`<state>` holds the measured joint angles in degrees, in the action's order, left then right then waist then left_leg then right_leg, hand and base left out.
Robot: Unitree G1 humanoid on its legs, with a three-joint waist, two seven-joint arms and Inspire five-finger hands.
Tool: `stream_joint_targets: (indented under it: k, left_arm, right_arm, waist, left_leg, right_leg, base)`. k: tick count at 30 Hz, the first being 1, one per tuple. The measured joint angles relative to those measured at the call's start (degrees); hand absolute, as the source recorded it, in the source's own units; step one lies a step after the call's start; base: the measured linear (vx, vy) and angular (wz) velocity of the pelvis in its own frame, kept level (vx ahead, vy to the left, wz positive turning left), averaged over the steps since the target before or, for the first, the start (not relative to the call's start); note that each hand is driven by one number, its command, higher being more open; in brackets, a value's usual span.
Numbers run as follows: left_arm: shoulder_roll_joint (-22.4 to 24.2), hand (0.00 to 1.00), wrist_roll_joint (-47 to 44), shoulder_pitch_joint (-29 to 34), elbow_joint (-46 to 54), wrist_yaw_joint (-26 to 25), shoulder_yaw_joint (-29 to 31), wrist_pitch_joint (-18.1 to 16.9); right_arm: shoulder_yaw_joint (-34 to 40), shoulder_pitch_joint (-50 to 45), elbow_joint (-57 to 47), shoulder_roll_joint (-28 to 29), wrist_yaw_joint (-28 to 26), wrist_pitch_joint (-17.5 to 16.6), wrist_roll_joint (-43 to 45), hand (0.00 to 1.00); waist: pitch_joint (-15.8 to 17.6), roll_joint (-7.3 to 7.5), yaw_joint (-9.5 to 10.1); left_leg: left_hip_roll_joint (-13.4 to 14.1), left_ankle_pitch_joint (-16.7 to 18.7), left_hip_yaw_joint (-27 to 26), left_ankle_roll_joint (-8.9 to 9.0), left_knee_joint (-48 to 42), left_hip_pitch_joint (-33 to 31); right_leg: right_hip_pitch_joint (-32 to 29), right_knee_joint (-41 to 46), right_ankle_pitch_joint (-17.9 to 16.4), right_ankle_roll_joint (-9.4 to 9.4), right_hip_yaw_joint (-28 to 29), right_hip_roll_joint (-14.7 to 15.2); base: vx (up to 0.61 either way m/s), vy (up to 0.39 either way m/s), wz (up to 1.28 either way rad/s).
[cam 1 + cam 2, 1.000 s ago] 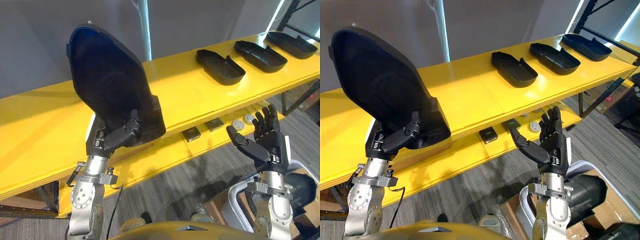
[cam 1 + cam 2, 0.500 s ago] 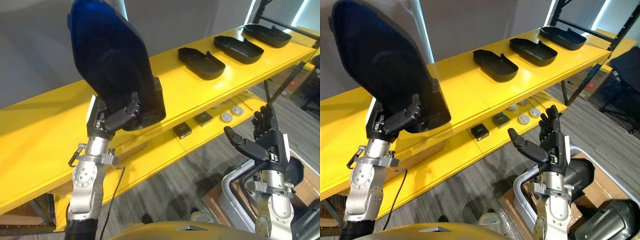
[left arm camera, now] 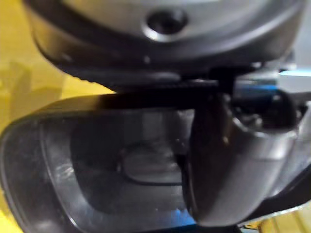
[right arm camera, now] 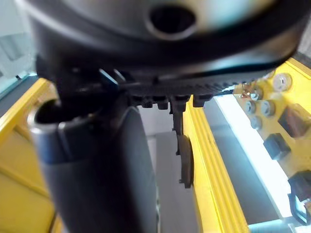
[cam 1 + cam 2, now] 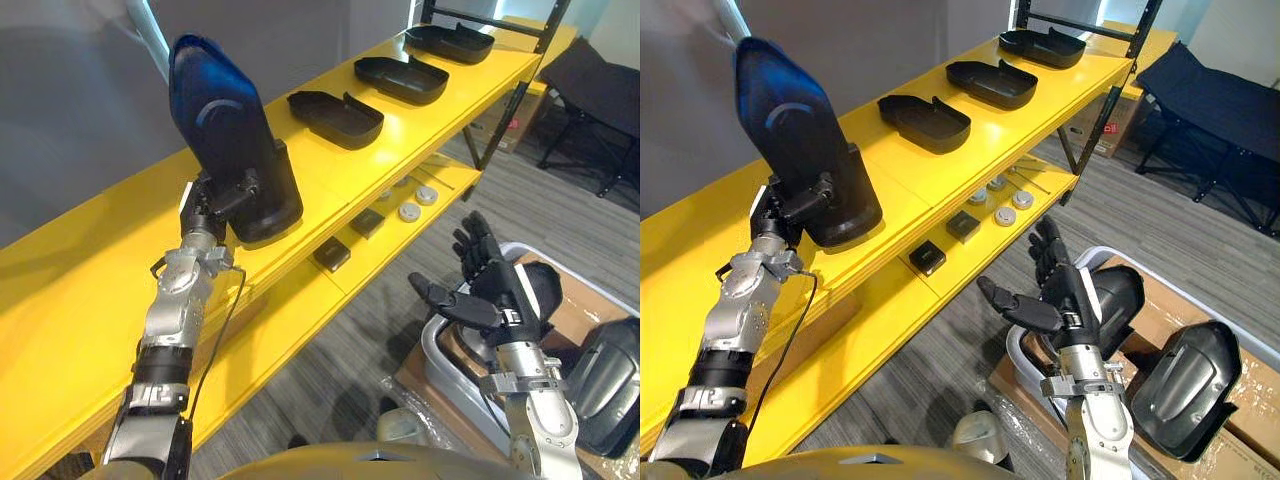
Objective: Walk over and take three plastic housings, then place them on the shelf
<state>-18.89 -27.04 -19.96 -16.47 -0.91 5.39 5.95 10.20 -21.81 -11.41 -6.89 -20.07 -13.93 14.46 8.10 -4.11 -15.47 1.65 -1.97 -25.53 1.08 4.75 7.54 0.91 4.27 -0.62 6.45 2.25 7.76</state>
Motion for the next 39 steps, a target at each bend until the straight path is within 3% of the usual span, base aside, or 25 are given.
stream_joint_targets:
  k: [5,9,15,20,21,26,30,39]
  left_arm:
    - [-0.9,0.00,-4.8,-1.3,-4.4,-0.6,0.1,2.7]
    - [-1.2,0.00,-8.5,-4.5,-6.8,-2.9,0.9,5.5]
    - [-1.3,0.00,-11.0,-6.3,-9.3,-4.1,2.5,6.7]
    - [-1.4,0.00,-13.9,-8.6,-11.2,-6.5,2.4,6.5]
    - [-1.4,1.00,-14.8,-9.0,-11.3,-7.2,2.3,6.2]
    - [-2.4,1.00,-15.2,-12.4,-12.7,-9.5,1.7,3.1]
    - [-4.5,1.00,-12.8,-14.0,-12.1,-11.6,-0.6,2.5]
    - [-6.5,1.00,-7.5,-17.5,-10.6,-14.2,-3.3,1.7]
  right_arm:
    - [-0.8,-0.5,0.0,-0.4,-1.3,1.7,0.3,1.00]
    - [-2.3,-1.1,0.0,-2.0,-1.5,2.4,0.3,1.00]
    - [-3.7,-1.9,-0.4,-2.2,-0.9,2.5,0.5,1.00]
    - [-5.5,-1.8,-0.9,-2.4,-0.3,2.8,0.5,1.00]
    - [-6.2,-1.6,-0.9,-2.5,-0.1,3.0,0.5,1.00]
    - [-8.2,0.9,-2.3,-5.2,1.0,3.7,2.1,1.00]
    - [-10.3,2.4,-5.3,-6.8,2.6,3.7,3.3,1.00]
    - [-14.8,2.4,-5.3,-6.9,7.0,3.7,6.7,1.00]
  waist:
    - [1.0,-1.60,-0.62]
    - [2.5,-1.67,-0.63]
    - [4.0,-1.90,-0.75]
    - [5.6,-1.17,-0.87]
    - [6.1,-0.92,-0.92]
    - [10.0,-0.41,-1.08]
    - [11.9,-0.16,-1.38]
    - [13.9,1.18,-0.63]
  left_leg:
    - [-0.1,0.0,-0.7,-0.04,0.0,-0.2]
    - [-0.1,-0.1,-0.7,-0.11,-0.2,-0.3]
    - [-0.1,-0.3,-0.3,-0.29,-0.6,-0.5]
    - [-0.1,-0.4,0.2,-0.39,-1.2,-0.7]
    - [0.0,-0.4,0.4,-0.41,-1.8,-1.3]
    - [0.0,0.2,0.5,-0.21,-3.8,-3.6]
    - [0.0,0.1,0.6,-0.55,-4.9,-5.7]
    - [0.3,-0.2,0.1,-0.72,-5.8,-8.3]
  right_leg:
    - [-1.5,1.7,-0.5,-0.06,1.0,-0.1]
    - [-2.0,2.7,-0.8,-0.05,1.0,0.0]
    - [-1.9,2.8,-0.8,0.01,0.8,0.1]
    - [-2.0,3.6,-0.8,0.04,0.5,0.2]
    - [-2.3,3.8,-0.9,0.07,0.4,0.3]
    - [-4.4,4.8,-1.1,0.30,0.5,0.8]
    - [-6.0,5.0,-0.7,0.83,0.4,1.0]
    - [-8.1,4.6,0.4,1.40,0.5,1.1]
  base:
    - [-0.04,-0.007,-0.09]
    - [-0.04,-0.011,0.00]
    - [-0.01,-0.007,0.02]
    - [-0.01,-0.005,0.05]
    - [-0.06,-0.013,0.04]
    - [-0.05,-0.014,0.03]
    - [-0.05,-0.016,0.04]
    - [-0.01,-0.003,0.01]
